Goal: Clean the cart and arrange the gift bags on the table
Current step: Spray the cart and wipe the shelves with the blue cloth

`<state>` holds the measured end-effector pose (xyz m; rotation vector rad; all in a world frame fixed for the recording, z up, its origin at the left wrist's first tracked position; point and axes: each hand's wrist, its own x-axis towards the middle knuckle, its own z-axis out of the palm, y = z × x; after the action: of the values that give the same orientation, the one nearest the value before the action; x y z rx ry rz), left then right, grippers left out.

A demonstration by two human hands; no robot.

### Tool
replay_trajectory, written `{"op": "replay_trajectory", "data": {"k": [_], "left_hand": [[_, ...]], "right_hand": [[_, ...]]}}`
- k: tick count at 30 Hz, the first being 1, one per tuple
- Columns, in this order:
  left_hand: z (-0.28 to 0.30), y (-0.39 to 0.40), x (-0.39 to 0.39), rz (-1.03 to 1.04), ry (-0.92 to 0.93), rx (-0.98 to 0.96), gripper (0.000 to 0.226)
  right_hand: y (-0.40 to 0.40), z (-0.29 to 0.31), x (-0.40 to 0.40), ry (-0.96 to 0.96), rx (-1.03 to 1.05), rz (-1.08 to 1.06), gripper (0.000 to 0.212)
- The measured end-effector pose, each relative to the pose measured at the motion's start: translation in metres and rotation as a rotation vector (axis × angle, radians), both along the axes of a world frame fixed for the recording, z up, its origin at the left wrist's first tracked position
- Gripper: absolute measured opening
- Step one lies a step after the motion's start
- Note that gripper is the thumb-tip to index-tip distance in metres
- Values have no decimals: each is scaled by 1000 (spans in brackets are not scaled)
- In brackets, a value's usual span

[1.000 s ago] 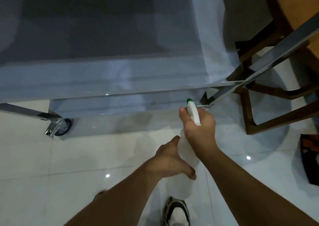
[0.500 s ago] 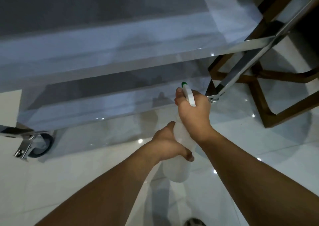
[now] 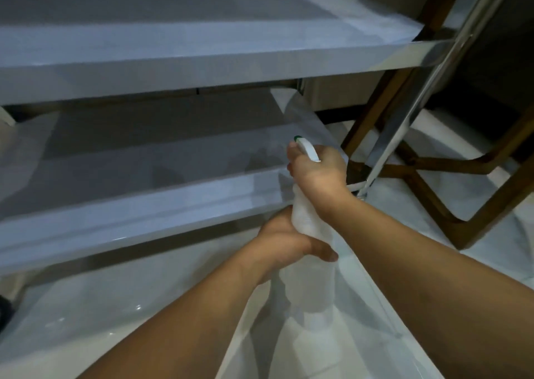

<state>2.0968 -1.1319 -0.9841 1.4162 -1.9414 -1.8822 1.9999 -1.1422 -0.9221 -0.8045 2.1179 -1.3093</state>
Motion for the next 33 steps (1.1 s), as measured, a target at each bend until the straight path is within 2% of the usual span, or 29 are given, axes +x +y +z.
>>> {"op": "replay_trajectory", "data": {"k": [4,14,19,22,28,31,33], "left_hand": [[10,-8,4,-5,30,-32,78],[13,-3,26,52,34,-13,87],[11,-4,54,116,43,-24,71],[12,-5,79,145,51,-36,69],[11,7,105,155,53,7,66],[14,-1,118,165,46,-28,71],[18,-5,129,173,34,-49,70]], "right_hand": [[-6,9,8,79,36,8,37],[-2,19,31,-22,39,66,32],[-1,17,55,-9,-37,124,31],[-5,18,77,-49,-7,224,27],[-11,9,103,72,132,220,28],[-16,11,113,-80,52,273,25],[-21,14,120,-169,62,353,35]]}}
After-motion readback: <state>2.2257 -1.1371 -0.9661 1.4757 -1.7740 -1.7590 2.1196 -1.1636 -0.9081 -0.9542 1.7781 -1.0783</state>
